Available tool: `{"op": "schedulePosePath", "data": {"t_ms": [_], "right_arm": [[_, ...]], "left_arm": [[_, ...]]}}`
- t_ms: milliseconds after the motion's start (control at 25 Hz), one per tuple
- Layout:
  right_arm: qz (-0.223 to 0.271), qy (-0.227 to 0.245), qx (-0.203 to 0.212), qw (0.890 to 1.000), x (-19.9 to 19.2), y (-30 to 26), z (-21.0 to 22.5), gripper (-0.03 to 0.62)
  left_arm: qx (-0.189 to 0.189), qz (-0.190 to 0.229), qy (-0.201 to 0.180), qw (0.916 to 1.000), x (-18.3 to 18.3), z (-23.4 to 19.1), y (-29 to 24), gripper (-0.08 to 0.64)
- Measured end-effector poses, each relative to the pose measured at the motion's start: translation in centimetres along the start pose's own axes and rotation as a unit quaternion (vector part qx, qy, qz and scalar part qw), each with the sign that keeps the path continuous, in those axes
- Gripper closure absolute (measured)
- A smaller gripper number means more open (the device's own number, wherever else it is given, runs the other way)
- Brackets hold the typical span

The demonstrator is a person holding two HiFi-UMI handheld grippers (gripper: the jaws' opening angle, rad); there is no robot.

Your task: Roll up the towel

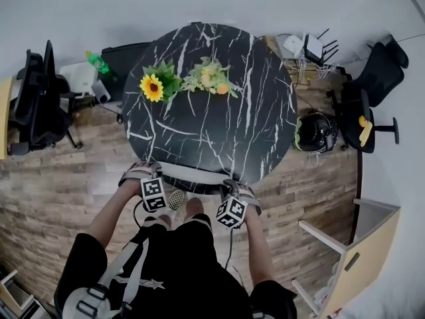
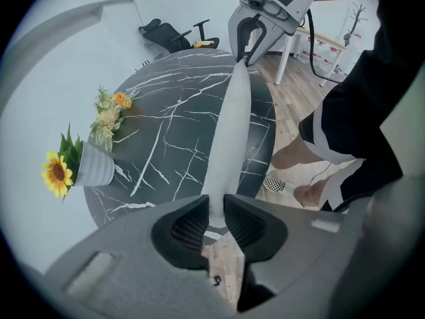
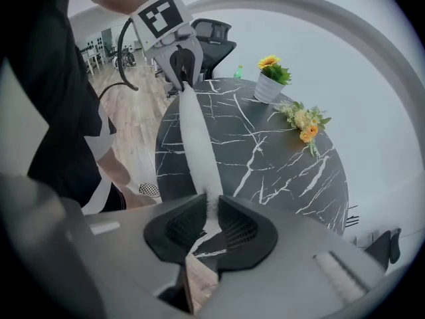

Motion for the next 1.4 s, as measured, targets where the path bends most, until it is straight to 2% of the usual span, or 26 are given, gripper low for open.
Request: {"op": "schedulePosePath", "data": {"t_ms": [360,600,680,760,880,1000,1120,1240,1400], "right_arm": [[-0.001,-0.004,0.006,1.0,-0.4,-2.1,1.2,0.522],[0.01,-0.004,-0.012,1.0,-0.6,-3.0,1.4,0.516],[0.009,-0.006,-0.018,1.0,-0.6,-3.0,1.5,0.508],[0.01,-0.012,-0.027,1.0,-0.5,-2.6,1.7,0.483],[0.014,-0.032,-0.038,0.999,-0.5,-1.9,2.1,0.402],[0.02,-0.05,-0.05,0.997,-0.2,-0.9,2.5,0.373],[0.032,-0.069,-0.072,0.995,0.4,0.5,2.8,0.373],[0.062,-0.108,-0.1,0.987,1.7,2.9,3.4,0.373],[0.119,-0.175,-0.151,0.966,4.1,7.1,4.9,0.373]], "left_arm": [[-0.009,-0.004,0.011,0.9999,0.1,-1.1,-1.7,0.471],[0.003,0.002,0.011,0.9999,0.2,-1.1,-2.7,0.463],[0.008,0.008,0.021,0.9997,0.1,-1.3,-2.7,0.456],[0.016,0.015,0.037,0.9991,-0.1,-1.6,-2.5,0.386],[0.033,0.03,0.062,0.9971,-0.6,-2.3,-1.9,0.276],[0.052,0.044,0.079,0.9946,-1.0,-2.8,-0.7,0.25],[0.081,0.06,0.091,0.9908,-1.1,-3.5,1.0,0.25],[0.108,0.086,0.116,0.9836,-1.2,-4.4,3.1,0.25],[0.143,0.138,0.164,0.9661,-1.1,-6.1,6.6,0.25]]}}
Point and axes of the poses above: the fingertips, and each gripper's own axes: y backward along the fingers, z to its right, x out of its top, the point moved 3 cm from there along y, backward along the fingers, and after that the axes turned 4 degrees about -y, right-handed, at the moved point
